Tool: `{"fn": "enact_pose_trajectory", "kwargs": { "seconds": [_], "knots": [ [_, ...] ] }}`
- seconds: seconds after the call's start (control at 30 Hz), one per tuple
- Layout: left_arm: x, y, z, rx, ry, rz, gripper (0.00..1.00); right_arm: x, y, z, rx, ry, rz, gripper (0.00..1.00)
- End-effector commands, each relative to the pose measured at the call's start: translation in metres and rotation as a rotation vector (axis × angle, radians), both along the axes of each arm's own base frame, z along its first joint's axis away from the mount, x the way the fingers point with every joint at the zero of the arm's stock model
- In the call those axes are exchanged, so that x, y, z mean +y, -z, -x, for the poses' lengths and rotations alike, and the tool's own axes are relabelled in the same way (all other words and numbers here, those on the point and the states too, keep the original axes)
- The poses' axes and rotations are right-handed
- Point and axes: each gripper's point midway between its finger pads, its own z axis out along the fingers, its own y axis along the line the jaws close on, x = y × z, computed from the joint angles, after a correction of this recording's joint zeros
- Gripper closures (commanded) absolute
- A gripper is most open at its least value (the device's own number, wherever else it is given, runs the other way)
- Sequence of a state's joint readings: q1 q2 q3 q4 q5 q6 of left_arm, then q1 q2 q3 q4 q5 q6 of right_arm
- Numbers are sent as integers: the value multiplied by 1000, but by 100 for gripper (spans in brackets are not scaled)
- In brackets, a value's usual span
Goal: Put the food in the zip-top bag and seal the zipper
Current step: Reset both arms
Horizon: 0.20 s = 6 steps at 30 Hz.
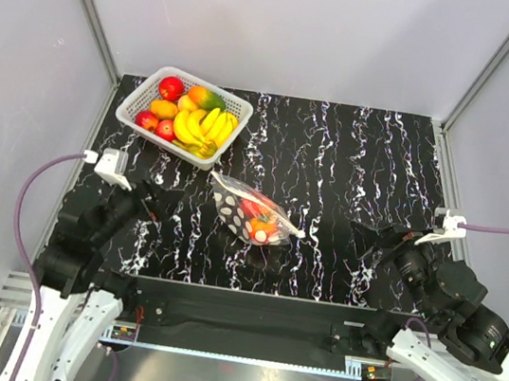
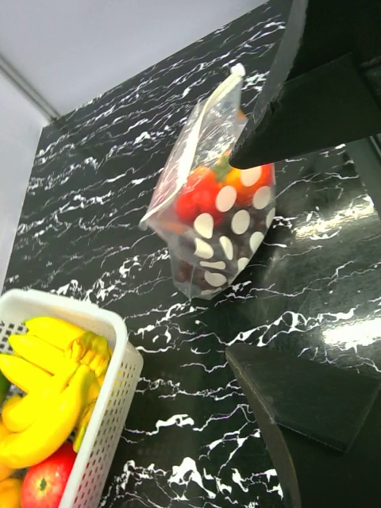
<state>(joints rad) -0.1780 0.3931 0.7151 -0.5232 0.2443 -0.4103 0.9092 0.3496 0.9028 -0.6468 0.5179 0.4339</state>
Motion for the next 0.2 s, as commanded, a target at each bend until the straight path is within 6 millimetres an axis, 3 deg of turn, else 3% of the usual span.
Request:
{"fn": "enact_pose_trajectory", "kwargs": {
  "seconds": [0.0,0.17],
  "knots": [
    [-8,-9,12,-81,70,2,1,-9,9,-4,25,57,11,0],
    [-12,-14,16,-144,104,2,1,4,15,-6,43,23,29,0]
  ]
}}
